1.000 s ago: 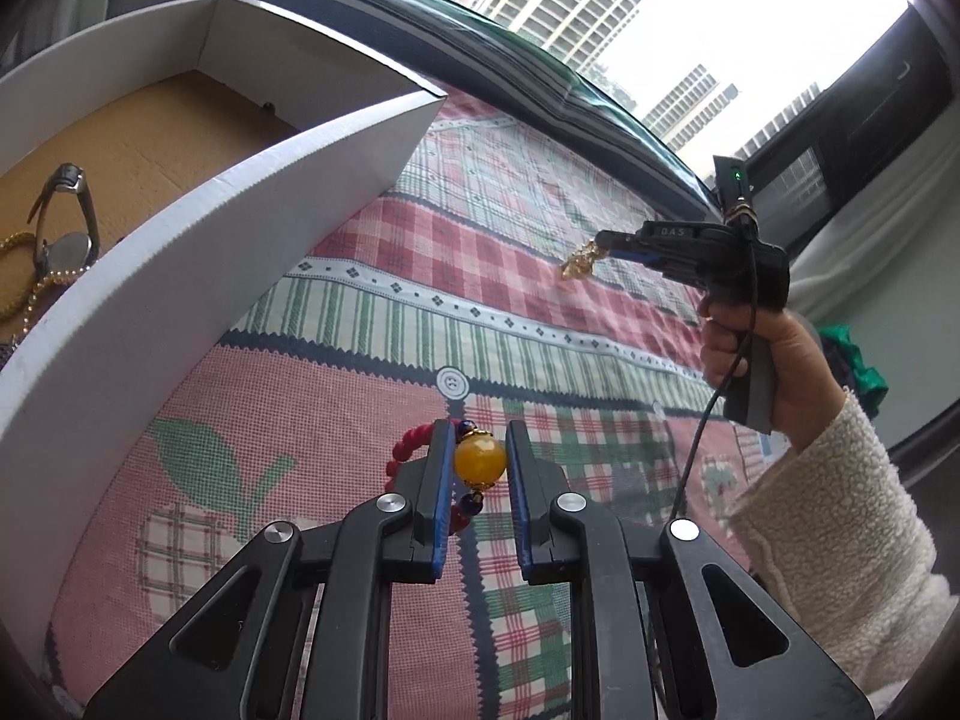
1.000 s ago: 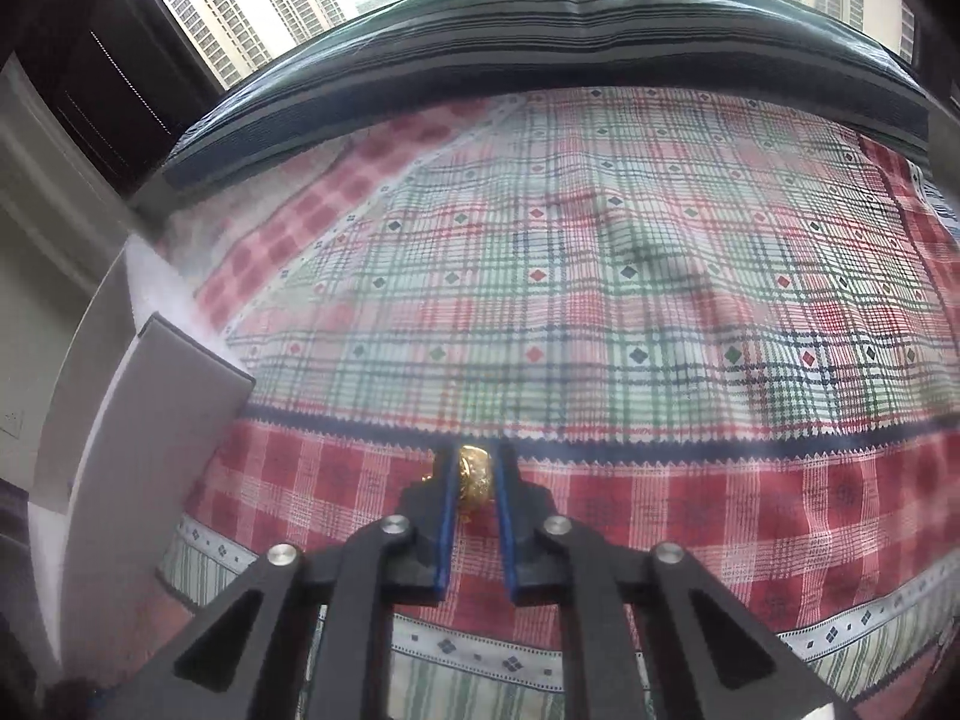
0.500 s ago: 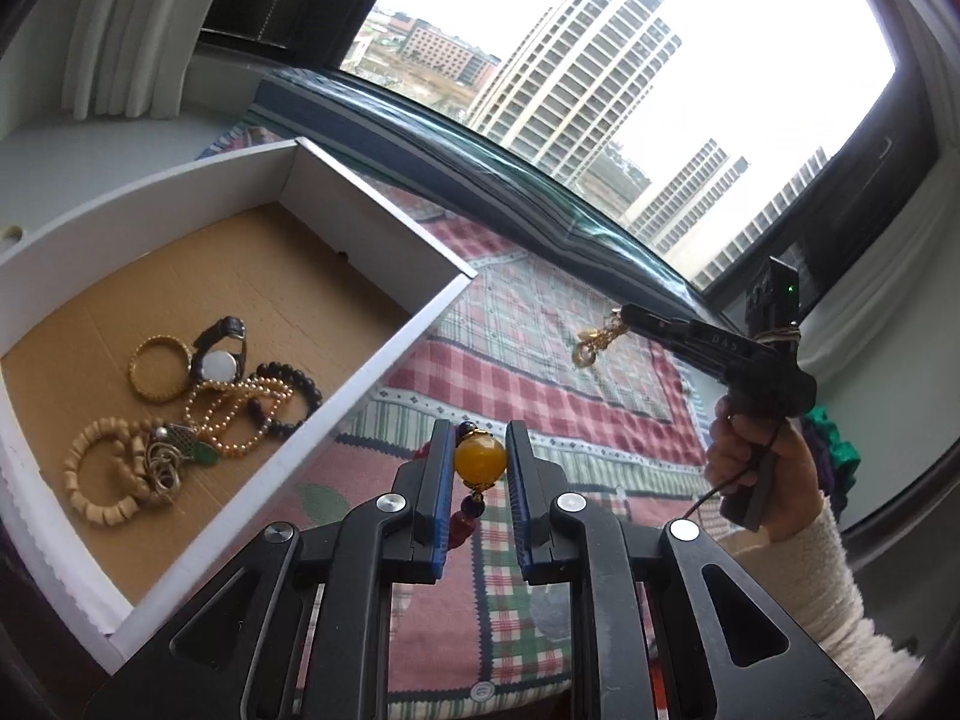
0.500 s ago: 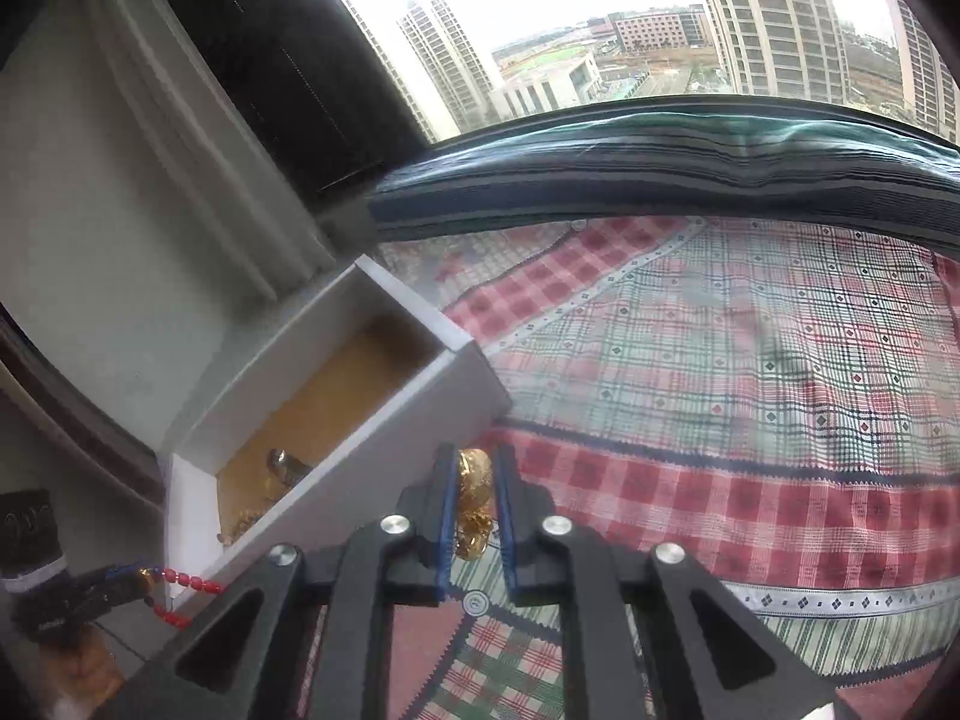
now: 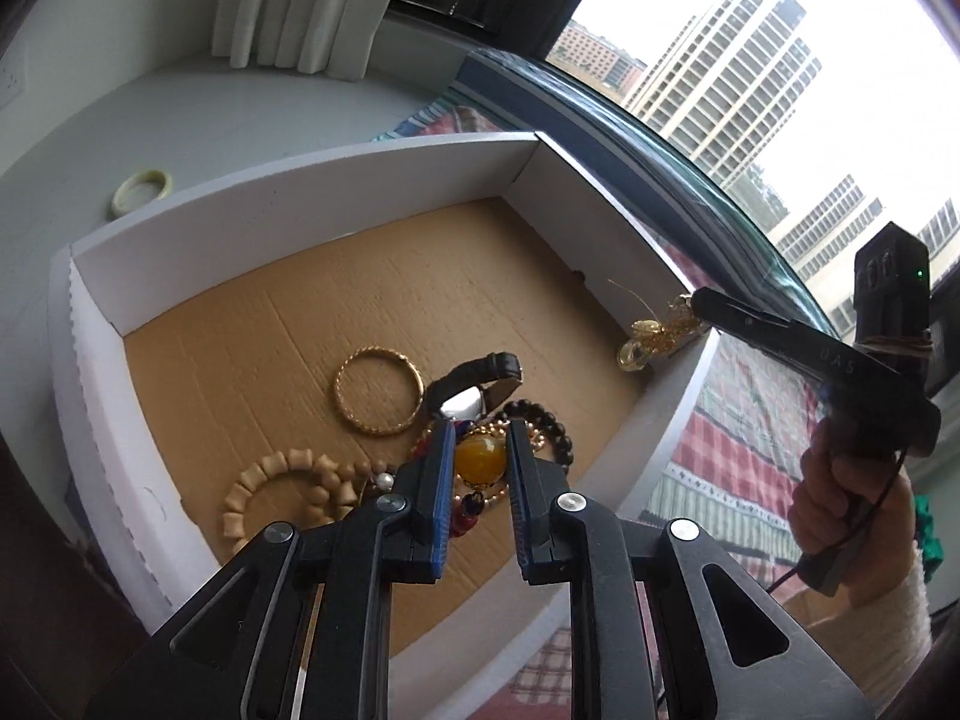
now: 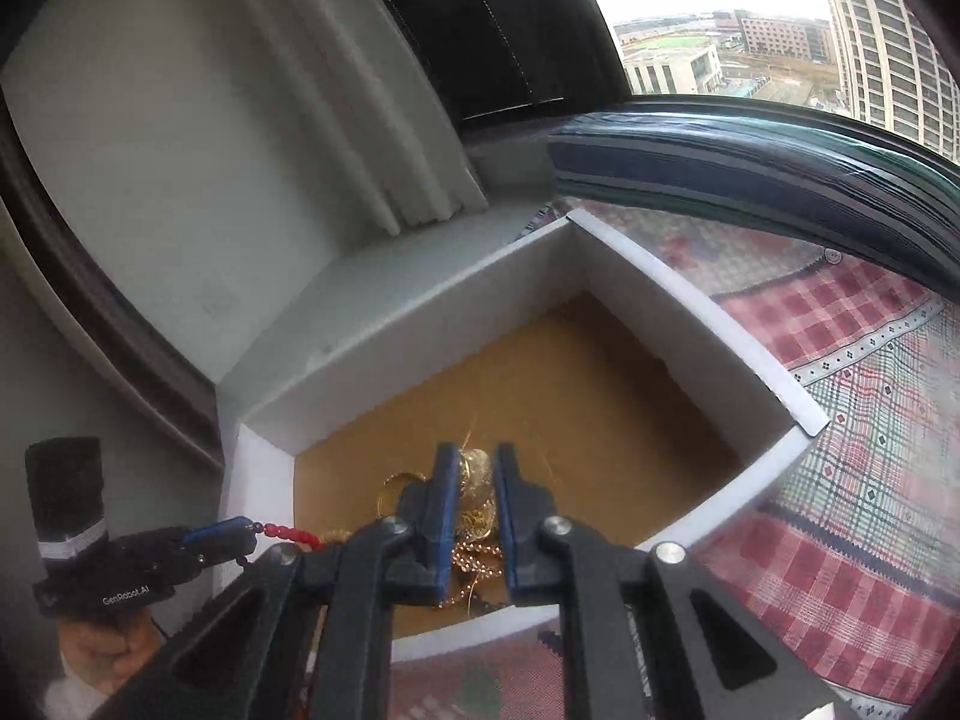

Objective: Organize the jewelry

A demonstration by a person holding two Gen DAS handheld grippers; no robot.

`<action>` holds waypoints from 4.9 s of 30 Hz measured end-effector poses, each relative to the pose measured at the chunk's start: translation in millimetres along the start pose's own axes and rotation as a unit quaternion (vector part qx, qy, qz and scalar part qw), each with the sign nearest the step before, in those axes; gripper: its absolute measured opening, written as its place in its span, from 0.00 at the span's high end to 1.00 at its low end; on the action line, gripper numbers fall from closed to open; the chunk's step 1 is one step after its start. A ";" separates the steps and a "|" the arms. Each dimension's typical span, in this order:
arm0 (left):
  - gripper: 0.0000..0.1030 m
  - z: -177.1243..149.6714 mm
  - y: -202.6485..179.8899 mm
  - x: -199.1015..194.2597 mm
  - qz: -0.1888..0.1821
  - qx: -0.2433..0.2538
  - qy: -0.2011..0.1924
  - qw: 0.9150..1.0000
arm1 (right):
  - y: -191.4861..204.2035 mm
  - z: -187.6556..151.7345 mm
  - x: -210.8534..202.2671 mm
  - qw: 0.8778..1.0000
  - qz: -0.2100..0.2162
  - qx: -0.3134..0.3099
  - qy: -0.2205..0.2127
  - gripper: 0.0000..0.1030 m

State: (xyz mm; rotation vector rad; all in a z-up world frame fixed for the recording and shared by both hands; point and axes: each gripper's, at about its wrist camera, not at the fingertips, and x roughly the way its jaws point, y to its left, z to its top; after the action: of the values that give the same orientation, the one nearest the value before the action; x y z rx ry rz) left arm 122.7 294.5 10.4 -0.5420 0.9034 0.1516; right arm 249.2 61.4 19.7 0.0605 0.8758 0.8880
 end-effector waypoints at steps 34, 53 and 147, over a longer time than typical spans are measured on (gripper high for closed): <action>0.01 -32.8 -49.2 -24.0 0.250 0.055 -0.129 0.958 | 55.1 -43.4 9.8 0.981 -0.143 -0.131 0.014 0.21; 0.01 -42.7 -36.7 -27.6 0.263 0.042 -0.113 0.957 | 74.0 -58.0 -4.6 0.978 -0.153 -0.141 -0.019 0.21; 0.00 -47.8 -37.0 -96.2 0.260 0.013 -0.120 0.958 | 131.8 -58.6 -39.3 0.979 -0.164 -0.121 0.000 0.09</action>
State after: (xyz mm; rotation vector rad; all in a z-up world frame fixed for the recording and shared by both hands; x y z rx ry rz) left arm 42.4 248.0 75.9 -0.2423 0.7909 0.6674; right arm 110.6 102.8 57.1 -0.2881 0.7461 0.6783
